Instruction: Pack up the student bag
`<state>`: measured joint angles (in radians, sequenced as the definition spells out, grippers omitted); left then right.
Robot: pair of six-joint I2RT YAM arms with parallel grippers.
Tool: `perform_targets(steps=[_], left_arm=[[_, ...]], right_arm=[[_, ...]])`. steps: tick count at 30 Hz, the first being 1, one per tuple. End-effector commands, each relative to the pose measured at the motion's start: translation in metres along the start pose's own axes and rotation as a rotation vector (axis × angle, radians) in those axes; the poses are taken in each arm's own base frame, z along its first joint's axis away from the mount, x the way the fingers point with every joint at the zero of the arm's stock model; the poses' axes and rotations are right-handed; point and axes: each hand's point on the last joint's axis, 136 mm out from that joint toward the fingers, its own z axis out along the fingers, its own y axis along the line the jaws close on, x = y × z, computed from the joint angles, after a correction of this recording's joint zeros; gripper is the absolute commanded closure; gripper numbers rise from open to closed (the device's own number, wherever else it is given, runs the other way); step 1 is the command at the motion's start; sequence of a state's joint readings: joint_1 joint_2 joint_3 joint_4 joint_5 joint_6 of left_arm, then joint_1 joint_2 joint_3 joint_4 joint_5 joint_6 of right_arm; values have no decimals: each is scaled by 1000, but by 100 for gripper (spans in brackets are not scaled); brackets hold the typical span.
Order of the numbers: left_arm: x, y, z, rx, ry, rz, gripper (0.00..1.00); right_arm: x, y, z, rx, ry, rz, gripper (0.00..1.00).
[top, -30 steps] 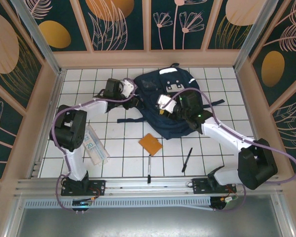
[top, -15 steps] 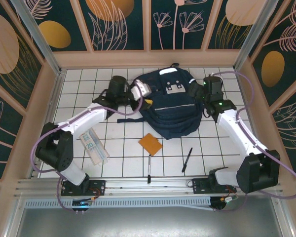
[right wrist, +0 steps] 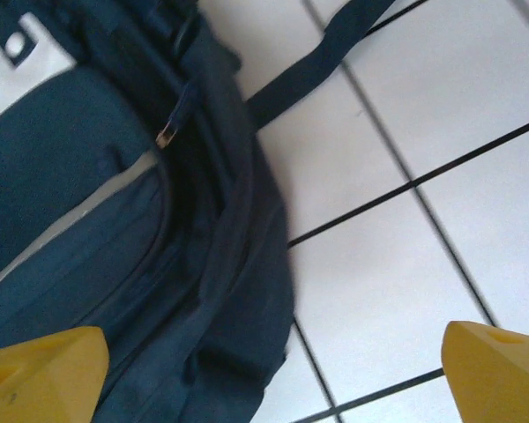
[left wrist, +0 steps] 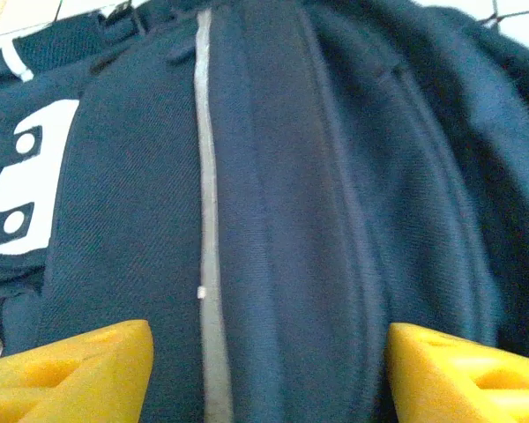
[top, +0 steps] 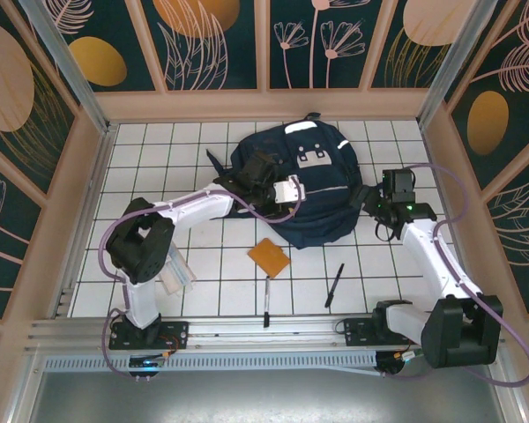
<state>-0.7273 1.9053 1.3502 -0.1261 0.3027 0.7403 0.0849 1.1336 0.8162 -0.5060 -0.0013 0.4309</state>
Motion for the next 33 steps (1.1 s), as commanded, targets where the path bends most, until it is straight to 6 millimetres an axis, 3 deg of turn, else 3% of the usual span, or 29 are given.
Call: perform_targets(steps=[1,2,6,11,16,20,26,33], left_arm=[[8,28,5,-135,118,61,37],[8,32,6,-149,124,47,46],[-13,48,0,-190,75,-39,99],[-35,76,-20,-255,-33,-197,100],[-52,120,-69,-198,-297,-570,100],[-56,142,-100,-234,-425,-645,100],[-60,146,-100,-229,-445,-631,100],[-34,149,-84,-243,-391,-673,100]], right_arm=[[17,25,-5,-162,75,-26,8],[19,30,-7,-187,82,-40,10],[31,44,-12,-278,131,-84,18],[56,55,-10,-328,208,-115,24],[71,69,-10,-364,221,-141,26],[89,90,-11,-458,250,-197,28],[126,118,-13,-549,346,-332,28],[179,149,-11,-533,425,-556,23]])
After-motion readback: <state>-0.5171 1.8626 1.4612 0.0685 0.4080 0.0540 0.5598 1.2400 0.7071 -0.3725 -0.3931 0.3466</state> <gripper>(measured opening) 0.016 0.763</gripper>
